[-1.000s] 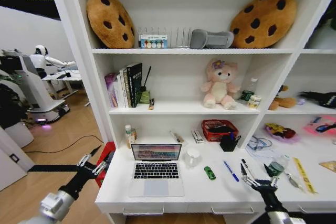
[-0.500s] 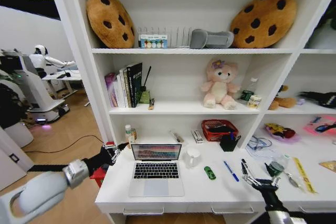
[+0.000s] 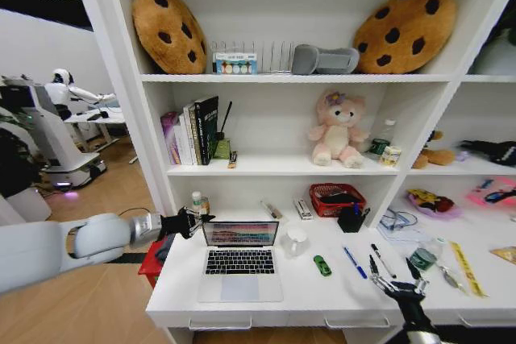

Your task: Organize the objects on the table.

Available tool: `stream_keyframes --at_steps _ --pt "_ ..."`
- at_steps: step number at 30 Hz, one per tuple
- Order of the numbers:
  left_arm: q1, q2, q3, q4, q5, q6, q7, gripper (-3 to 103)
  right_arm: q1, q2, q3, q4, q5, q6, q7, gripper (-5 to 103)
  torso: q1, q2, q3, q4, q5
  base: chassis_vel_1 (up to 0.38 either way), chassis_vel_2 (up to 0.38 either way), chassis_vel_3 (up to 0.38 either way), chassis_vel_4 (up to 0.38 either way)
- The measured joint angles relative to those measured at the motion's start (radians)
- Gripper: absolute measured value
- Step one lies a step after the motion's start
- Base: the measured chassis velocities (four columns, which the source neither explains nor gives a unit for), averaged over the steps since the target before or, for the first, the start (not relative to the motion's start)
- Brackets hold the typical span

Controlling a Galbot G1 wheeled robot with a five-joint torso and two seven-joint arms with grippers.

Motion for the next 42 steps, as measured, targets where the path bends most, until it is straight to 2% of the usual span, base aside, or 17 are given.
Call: stream_keyframes --at_steps 4,6,7,9,10,13,22,25,30,33,34,36,37,40,42 --pt "0.019 0.048 -0.024 0.027 -0.01 -0.004 0.001 0 0.002 0.0 -0.003 -0.009 -0.002 0.005 0.0 100 0.0 0.0 0.0 0.0 0.0001 0.0 0.0 0.0 0.0" --pt "0.062 0.114 -0.075 0.072 -0.025 -0.007 0.001 0 0.009 -0.001 -0.007 -0.019 -0.002 0.008 0.001 100 0.0 0.0 0.0 0.0 0.0003 0.0 0.0 0.0 0.0" --pt "0.062 0.114 -0.075 0.072 -0.025 -0.007 0.001 0 0.009 -0.001 -0.007 -0.019 -0.002 0.008 0.001 100 0.0 0.0 0.0 0.0 0.0003 0.0 0.0 0.0 0.0" --pt "0.141 0.187 -0.159 0.139 -0.034 -0.008 0.001 0 0.011 -0.001 -0.01 -0.023 0.002 0.009 0.001 100 0.0 0.0 0.0 -0.0002 0.0002 0.0 0.0 0.0 0.0" --pt "0.141 0.187 -0.159 0.139 -0.034 -0.008 0.001 0 0.011 -0.001 -0.01 -0.023 0.002 0.009 0.001 100 0.0 0.0 0.0 -0.0002 0.0002 0.0 0.0 0.0 0.0" --pt "0.211 0.243 -0.217 0.212 -0.039 -0.01 0.001 0 0.009 0.002 -0.01 -0.029 0.003 0.017 0.002 100 0.0 0.0 0.0 -0.0004 0.0003 0.0 0.0 0.0 0.0" --pt "0.272 0.262 -0.205 0.231 -0.035 0.006 0.002 0 0.01 0.008 -0.011 -0.041 0.005 0.031 0.004 100 0.0 0.0 0.0 -0.0001 0.0 0.0 0.0 0.0 0.0" --pt "0.313 0.247 -0.202 0.229 -0.019 0.019 -0.004 0 0.01 0.01 -0.02 -0.034 0.044 0.02 0.007 100 0.0 0.0 0.0 -0.0002 -0.0001 0.0 0.0 0.0 0.0" --pt "0.302 0.221 -0.178 0.203 0.005 0.017 -0.006 0 0.015 0.014 -0.02 -0.04 0.042 0.019 0.01 100 0.0 0.0 0.0 -0.0002 0.0001 0.0 0.0 0.0 0.0" --pt "0.245 0.138 -0.124 0.133 0.042 0.022 -0.006 0 0.02 0.024 -0.03 -0.05 0.033 0.021 0.016 100 0.0 0.0 0.0 -0.0002 0.0 0.0 0.0 0.0 0.0" --pt "0.245 0.138 -0.124 0.133 0.042 0.022 -0.006 0 0.02 0.024 -0.03 -0.05 0.033 0.021 0.016 100 0.0 0.0 0.0 -0.0002 0.0 0.0 0.0 0.0 0.0" --pt "0.214 0.083 -0.089 0.087 0.058 0.03 -0.009 0 0.028 0.033 -0.046 -0.055 0.026 0.02 0.019 100 0.0 0.0 0.0 0.0001 0.0 0.0 0.0 0.0 0.0" --pt "0.214 0.083 -0.089 0.087 0.058 0.03 -0.009 0 0.028 0.033 -0.046 -0.055 0.026 0.02 0.019 100 0.0 0.0 0.0 0.0001 0.0 0.0 0.0 0.0 0.0" --pt "0.176 -0.032 -0.003 -0.037 0.104 0.055 -0.035 0 0.051 0.063 -0.075 -0.051 0.008 0.0 0.038 100 0.0 0.0 0.0 0.0003 0.0001 0.0 0.0 0.0 0.0" --pt "0.18 -0.053 0.007 -0.06 0.117 0.06 -0.041 0 0.052 0.066 -0.077 -0.046 0.006 -0.005 0.042 100 0.0 0.0 0.0 0.0003 0.0001 0.0 0.0 0.0 0.0"
